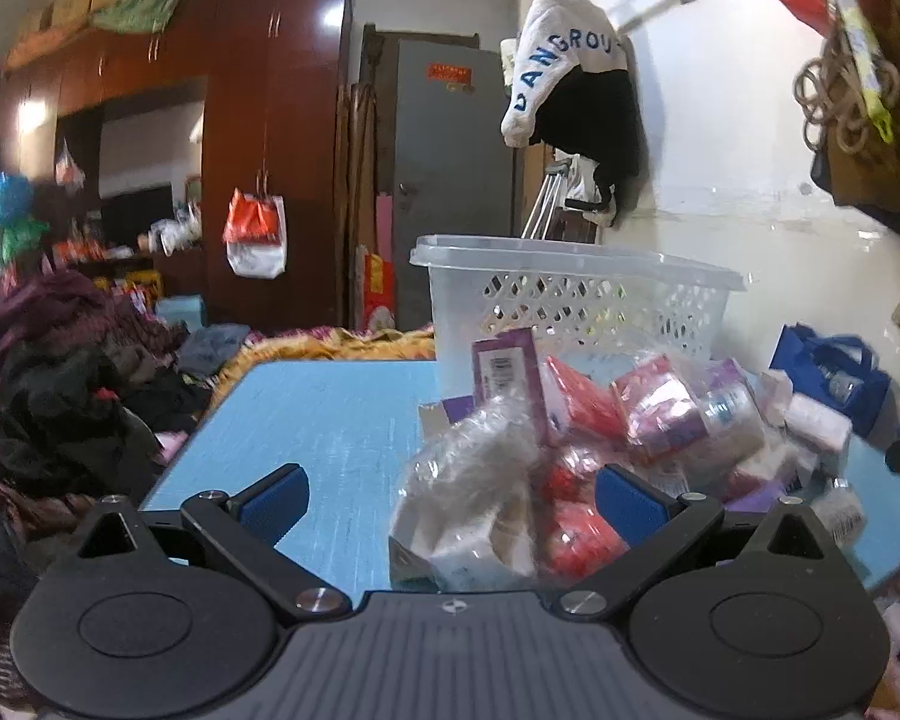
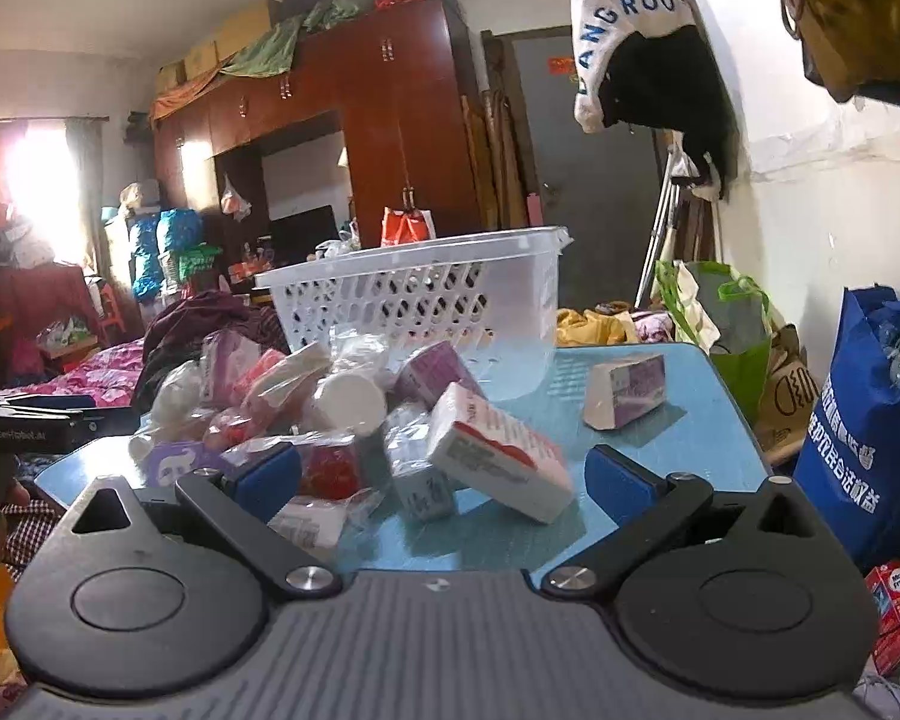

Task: Organize objects
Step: 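Grasp the clear plastic bag with the left tool while the right tool grasps the white-red box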

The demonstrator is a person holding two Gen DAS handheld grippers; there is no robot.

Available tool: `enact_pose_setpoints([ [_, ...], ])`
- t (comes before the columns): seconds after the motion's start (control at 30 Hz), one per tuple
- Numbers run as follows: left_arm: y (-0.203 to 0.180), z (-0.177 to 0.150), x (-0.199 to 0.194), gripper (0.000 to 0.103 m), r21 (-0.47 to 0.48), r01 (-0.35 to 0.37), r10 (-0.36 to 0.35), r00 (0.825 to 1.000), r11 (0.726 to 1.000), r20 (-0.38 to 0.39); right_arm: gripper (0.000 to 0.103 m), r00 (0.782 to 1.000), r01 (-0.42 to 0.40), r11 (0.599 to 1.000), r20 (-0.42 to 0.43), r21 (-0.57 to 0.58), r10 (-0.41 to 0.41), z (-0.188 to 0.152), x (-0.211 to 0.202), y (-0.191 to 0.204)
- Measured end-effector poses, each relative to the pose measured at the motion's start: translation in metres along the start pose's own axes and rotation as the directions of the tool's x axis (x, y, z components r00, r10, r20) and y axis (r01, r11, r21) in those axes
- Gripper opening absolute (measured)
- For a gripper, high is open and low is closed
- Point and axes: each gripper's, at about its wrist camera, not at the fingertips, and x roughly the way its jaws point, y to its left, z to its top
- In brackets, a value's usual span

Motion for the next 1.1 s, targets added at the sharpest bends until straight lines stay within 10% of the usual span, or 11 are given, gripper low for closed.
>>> enact_pose_setpoints([
  [0.47, 0.02, 0.002, 0.043, 0.099, -0.066, 0.101, -0.107, 0.99, 0.993, -0.096, 0.092, 0.999, -0.03, 0.999, -0.04, -0.031, 0.029, 0.01, 0.027, -0.002],
  [0.77, 0.018, -0.002, 0.064, 0.094, -0.076, 0.121, -0.131, 0.982, 0.99, -0.138, 0.06, 0.997, 0.008, 0.998, -0.081, -0.067, -0.013, 0.007, 0.035, -0.005],
  [1.1, 0.026, 0.001, 0.059, 0.065, -0.139, 0.147, -0.165, 0.978, 0.979, -0.126, 0.047, 0.998, -0.001, 0.998, -0.063, -0.065, -0.003, 0.009, 0.028, -0.01],
])
